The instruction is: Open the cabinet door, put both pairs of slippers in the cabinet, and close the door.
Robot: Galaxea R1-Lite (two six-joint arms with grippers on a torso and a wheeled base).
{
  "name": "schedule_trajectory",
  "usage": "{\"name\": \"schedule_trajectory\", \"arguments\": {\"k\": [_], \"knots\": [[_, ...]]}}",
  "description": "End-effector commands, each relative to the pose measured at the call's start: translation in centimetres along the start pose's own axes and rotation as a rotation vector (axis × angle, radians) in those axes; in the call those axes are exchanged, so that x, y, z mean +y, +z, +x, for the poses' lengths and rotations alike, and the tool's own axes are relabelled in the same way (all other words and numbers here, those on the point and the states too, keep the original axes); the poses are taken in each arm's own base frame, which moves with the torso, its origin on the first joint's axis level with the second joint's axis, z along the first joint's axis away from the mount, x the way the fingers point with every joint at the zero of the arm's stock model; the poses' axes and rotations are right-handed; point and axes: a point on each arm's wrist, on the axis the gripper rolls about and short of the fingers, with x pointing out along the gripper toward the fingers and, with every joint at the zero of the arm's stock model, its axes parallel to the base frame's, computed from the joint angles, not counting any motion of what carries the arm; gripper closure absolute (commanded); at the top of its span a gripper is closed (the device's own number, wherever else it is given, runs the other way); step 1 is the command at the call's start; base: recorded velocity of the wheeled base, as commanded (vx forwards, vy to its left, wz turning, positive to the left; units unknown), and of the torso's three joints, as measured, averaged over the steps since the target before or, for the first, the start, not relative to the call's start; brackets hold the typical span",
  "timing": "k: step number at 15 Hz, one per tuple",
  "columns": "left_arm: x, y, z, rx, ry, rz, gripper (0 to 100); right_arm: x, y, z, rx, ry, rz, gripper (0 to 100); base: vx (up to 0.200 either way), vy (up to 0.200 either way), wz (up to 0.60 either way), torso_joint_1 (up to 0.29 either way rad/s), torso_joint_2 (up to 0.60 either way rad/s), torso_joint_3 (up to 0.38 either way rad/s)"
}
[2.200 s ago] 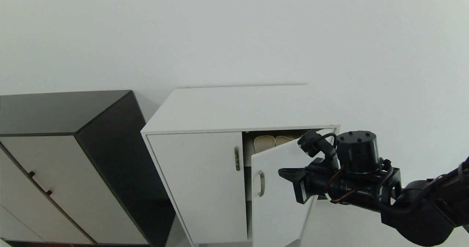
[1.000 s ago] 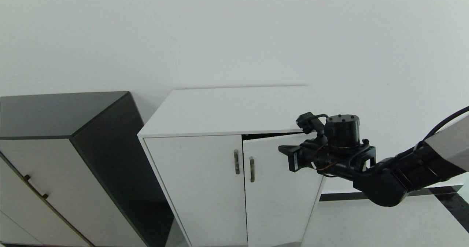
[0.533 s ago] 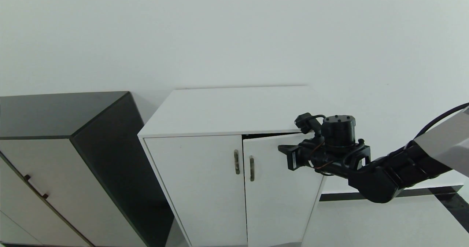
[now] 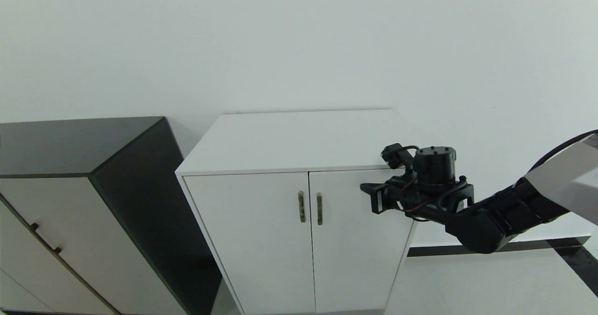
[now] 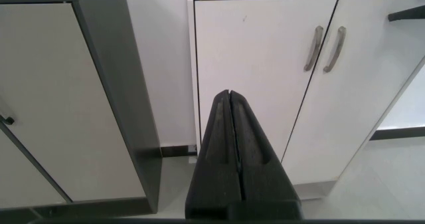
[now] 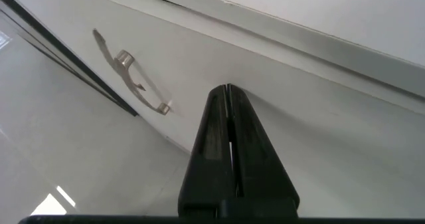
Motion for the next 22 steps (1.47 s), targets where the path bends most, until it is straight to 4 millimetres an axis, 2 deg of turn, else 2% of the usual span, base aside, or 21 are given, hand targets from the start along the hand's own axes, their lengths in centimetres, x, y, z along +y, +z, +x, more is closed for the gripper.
{"name": "schedule_trajectory", "arguments": {"k": [1,8,14,18,19,20,22], "knots": [[0.0,0.0,0.0,0.000,0.000,0.000,100,-0.3,-0.4,0.4,0.008,-0.007,0.004,100,0.000,0.000,0.00,0.000,0.00,0.000],[0.0,0.0,0.0,0.000,0.000,0.000,100,-0.5,-0.8,1.1,0.014,-0.007,0.005,100,0.000,0.000,0.00,0.000,0.00,0.000],[0.0,0.0,0.0,0.000,0.000,0.000,100,-0.4,-1.1,0.5,0.009,-0.011,0.018,100,0.000,0.000,0.00,0.000,0.00,0.000],[0.0,0.0,0.0,0.000,0.000,-0.002,100,0.3,-2.3,-4.2,-0.015,-0.013,0.014,100,0.000,0.000,0.00,0.000,0.00,0.000],[0.0,0.0,0.0,0.000,0.002,-0.002,100,0.5,-2.8,-5.9,-0.013,-0.018,0.015,100,0.000,0.000,0.00,0.000,0.00,0.000],[0.0,0.0,0.0,0.000,0.002,-0.002,100,0.4,-3.8,-8.9,0.003,-0.050,0.022,100,0.000,0.000,0.00,0.000,0.00,0.000],[0.0,0.0,0.0,0.000,0.003,-0.002,100,0.0,-4.8,-13.1,0.009,-0.131,0.035,100,0.000,0.000,0.00,0.000,0.00,0.000]]}}
